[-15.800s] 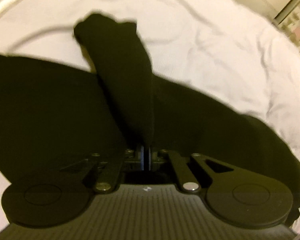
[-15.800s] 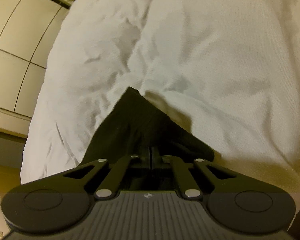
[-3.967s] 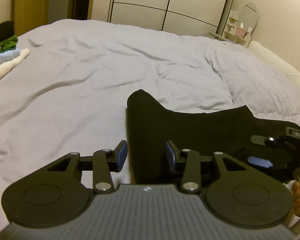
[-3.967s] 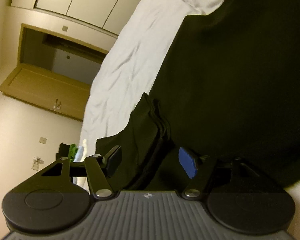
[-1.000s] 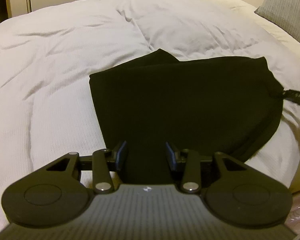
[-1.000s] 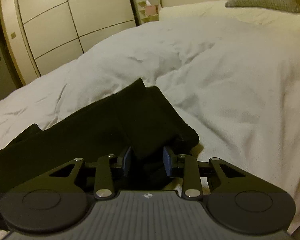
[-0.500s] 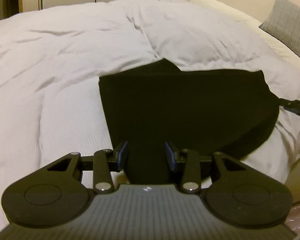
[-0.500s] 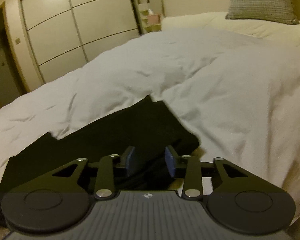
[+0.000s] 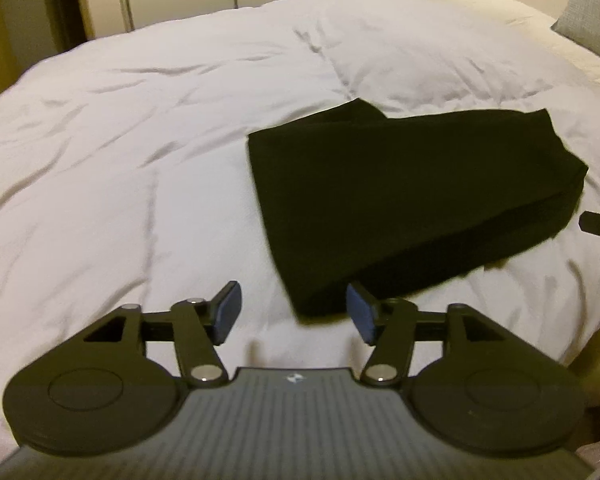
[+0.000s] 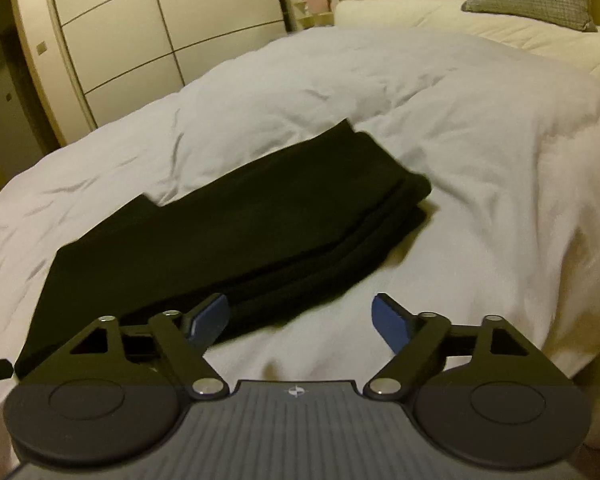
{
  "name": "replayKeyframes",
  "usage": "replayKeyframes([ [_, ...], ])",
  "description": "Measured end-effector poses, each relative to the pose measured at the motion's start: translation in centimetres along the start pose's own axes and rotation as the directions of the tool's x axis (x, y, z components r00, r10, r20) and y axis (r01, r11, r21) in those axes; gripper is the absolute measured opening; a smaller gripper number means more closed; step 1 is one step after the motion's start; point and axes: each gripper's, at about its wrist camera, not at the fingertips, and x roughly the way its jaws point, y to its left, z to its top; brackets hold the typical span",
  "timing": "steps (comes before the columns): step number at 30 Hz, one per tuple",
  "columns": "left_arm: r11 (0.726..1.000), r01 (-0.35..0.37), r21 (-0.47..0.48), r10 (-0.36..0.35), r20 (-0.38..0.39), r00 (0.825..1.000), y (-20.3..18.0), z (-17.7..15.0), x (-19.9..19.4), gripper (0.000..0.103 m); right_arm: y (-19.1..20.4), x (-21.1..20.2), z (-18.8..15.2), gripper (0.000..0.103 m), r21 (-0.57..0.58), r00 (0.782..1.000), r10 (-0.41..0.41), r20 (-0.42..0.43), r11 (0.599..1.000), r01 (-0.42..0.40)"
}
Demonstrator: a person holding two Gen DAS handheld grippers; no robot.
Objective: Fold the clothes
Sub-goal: 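Open both tools and release the folded sweatpants on the bed, then move the right tool to the folded sweatpants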
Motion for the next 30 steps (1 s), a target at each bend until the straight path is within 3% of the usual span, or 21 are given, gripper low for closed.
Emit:
replayKeyframes([
  [1, 1.000, -0.009, 0.001, 0.009, 0.001, 1.000, -0.1, -0.4, -0.7, 0.062, 0.4, -0.5, -0.3, 0.089, -0.006, 1.000, 0.002, -0.006, 1.000, -0.002],
  [14, 1.000, -0.020, 0.022, 0.019, 0.021, 1.000, -1.6, -3.8, -6.4, 0.085, 3.9, -5.9, -2.5, 0.089, -0.086, 1.000, -0.012, -0.027, 0.996, 0.010],
  [21, 0.999, -0.012, 0.034, 0.010, 0.045, 0.999, -1.8, -4.2, -7.8, 0.086, 4.9, -7.7, -2.9, 0.089, -0.107, 1.000, 0.016, 0.003, 0.994, -0.016],
  [30, 1.000, 0.026, 0.016, -0.027, 0.033, 0.999, -0.5, -4.1, -6.4, 0.086, 4.6, -7.0, -2.9, 0.090, -0.098, 1.000, 0.015, -0.001, 0.995, -0.015],
])
